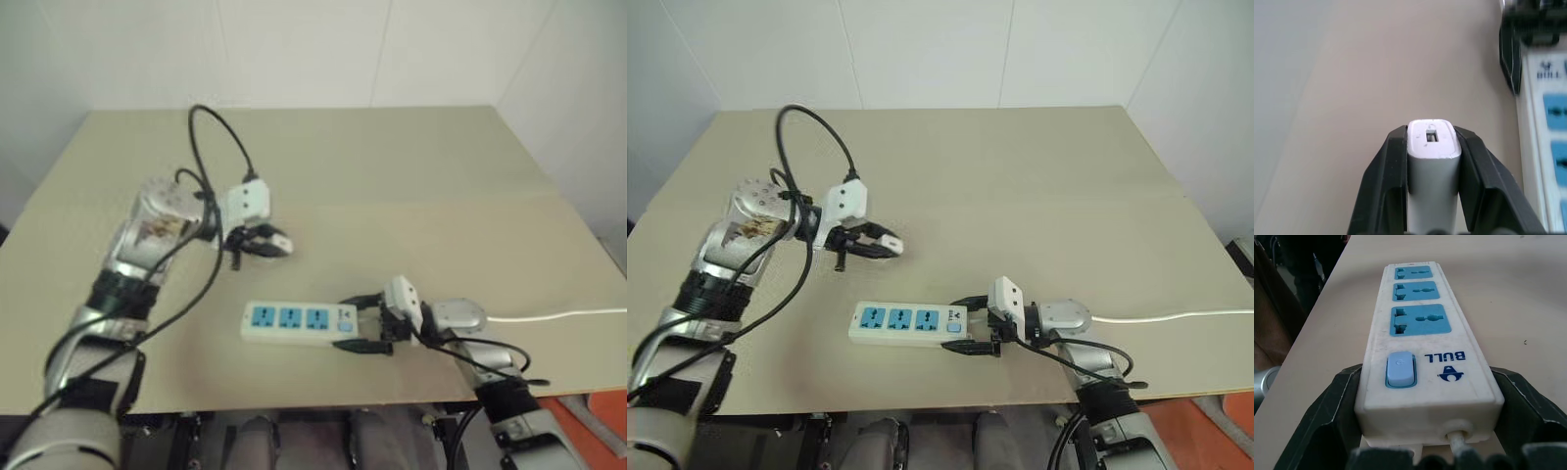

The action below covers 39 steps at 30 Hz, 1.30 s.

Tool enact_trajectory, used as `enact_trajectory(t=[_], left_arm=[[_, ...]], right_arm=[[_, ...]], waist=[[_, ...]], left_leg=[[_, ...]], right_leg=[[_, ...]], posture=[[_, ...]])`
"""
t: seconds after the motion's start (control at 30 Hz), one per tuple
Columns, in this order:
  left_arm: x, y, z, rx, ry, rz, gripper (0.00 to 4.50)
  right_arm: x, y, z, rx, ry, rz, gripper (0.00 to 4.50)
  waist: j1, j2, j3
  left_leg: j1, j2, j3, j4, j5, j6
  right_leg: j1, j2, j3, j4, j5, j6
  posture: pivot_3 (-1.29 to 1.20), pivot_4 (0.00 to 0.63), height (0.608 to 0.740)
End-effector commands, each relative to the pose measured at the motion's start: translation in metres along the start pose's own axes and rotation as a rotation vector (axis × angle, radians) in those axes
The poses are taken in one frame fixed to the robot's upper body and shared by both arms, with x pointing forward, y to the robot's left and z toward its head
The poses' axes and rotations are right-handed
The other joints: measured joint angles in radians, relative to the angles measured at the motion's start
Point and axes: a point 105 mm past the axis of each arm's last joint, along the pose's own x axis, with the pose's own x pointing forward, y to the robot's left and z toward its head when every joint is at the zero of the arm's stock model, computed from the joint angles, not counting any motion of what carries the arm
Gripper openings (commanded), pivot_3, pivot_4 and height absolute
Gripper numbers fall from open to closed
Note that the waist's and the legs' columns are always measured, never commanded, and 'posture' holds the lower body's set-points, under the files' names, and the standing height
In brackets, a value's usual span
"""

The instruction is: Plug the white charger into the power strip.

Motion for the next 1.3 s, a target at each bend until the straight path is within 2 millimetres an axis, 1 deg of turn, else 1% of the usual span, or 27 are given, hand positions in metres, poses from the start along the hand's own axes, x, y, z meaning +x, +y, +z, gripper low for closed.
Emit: enact_trajectory(t=[0.03,0.1,0.2,0.37,0.43,0.63,0.8,0.97,1.3], left_arm=[[-0.005,-0.005,0.033,-0.020,-0.182,0.011,1.02],[-0.004,-0.017,0.039,-0.052,-0.239,-0.028,1.02],[-0.001,-0.034,0.042,-0.090,-0.304,-0.101,1.02],[0.004,-0.063,0.038,-0.151,-0.328,-0.234,1.02],[0.004,-0.068,0.036,-0.172,-0.321,-0.262,1.02],[0.004,-0.077,0.025,-0.231,-0.329,-0.299,1.02],[0.012,-0.080,0.013,-0.245,-0.366,-0.239,1.02],[0.019,-0.083,0.003,-0.233,-0.447,-0.176,1.02],[0.026,-0.085,-0.024,-0.204,-0.474,-0.109,1.02]], right_arm=[[0.008,-0.005,0.007,-0.063,-0.018,0.020,3.41],[0.011,-0.008,0.006,-0.071,-0.023,0.018,3.41],[0.014,-0.010,0.005,-0.078,-0.027,0.022,3.41],[0.017,-0.010,0.005,-0.097,-0.034,0.050,3.41],[0.017,-0.008,0.004,-0.096,-0.027,0.067,3.41],[0.016,-0.008,0.001,-0.096,-0.017,0.071,3.41],[0.016,-0.008,0.000,-0.095,-0.017,0.066,3.41],[0.016,-0.009,0.000,-0.092,-0.016,0.062,3.41],[0.013,-0.009,-0.001,-0.078,-0.006,0.050,3.41]], waist=[[-0.002,0.000,0.000],[-0.003,0.000,0.000],[-0.005,0.000,0.000],[-0.005,0.000,0.000],[-0.005,0.000,0.000],[-0.006,0.000,0.000],[-0.004,0.000,0.000],[-0.003,0.000,0.000],[-0.002,0.000,0.000]], left_leg=[[0.000,0.000,0.000,0.000,0.000,0.000],[0.001,0.000,0.000,0.000,0.000,0.000],[0.001,0.000,0.000,0.000,0.000,0.000],[0.001,0.000,0.000,0.000,0.000,0.000],[0.002,0.000,0.000,0.000,0.000,0.000],[0.003,0.000,0.000,-0.001,0.000,0.000],[0.003,0.000,0.000,-0.001,0.000,0.000],[0.003,0.000,0.000,-0.001,0.000,0.000],[0.003,0.000,0.001,-0.001,0.000,0.000]], right_leg=[[0.000,0.000,0.000,0.000,0.000,0.000],[0.000,0.000,0.000,0.000,0.000,0.000],[0.000,0.000,0.000,0.000,0.000,0.000],[0.001,0.000,0.001,0.000,0.000,0.000],[0.001,0.000,0.001,0.000,0.000,0.000],[0.002,0.000,0.001,0.000,0.000,0.000],[0.002,0.000,0.001,0.000,0.000,0.000],[0.002,0.000,0.001,0.000,0.000,0.000],[0.002,0.000,0.001,0.000,0.000,-0.001]], posture=[[0.00,0.150,0.740],[0.00,0.150,0.740],[0.00,0.150,0.740],[0.00,0.150,0.740],[0.00,0.150,0.740],[0.00,0.150,0.740],[0.00,0.150,0.740],[0.00,0.150,0.740],[0.00,0.150,0.740]])
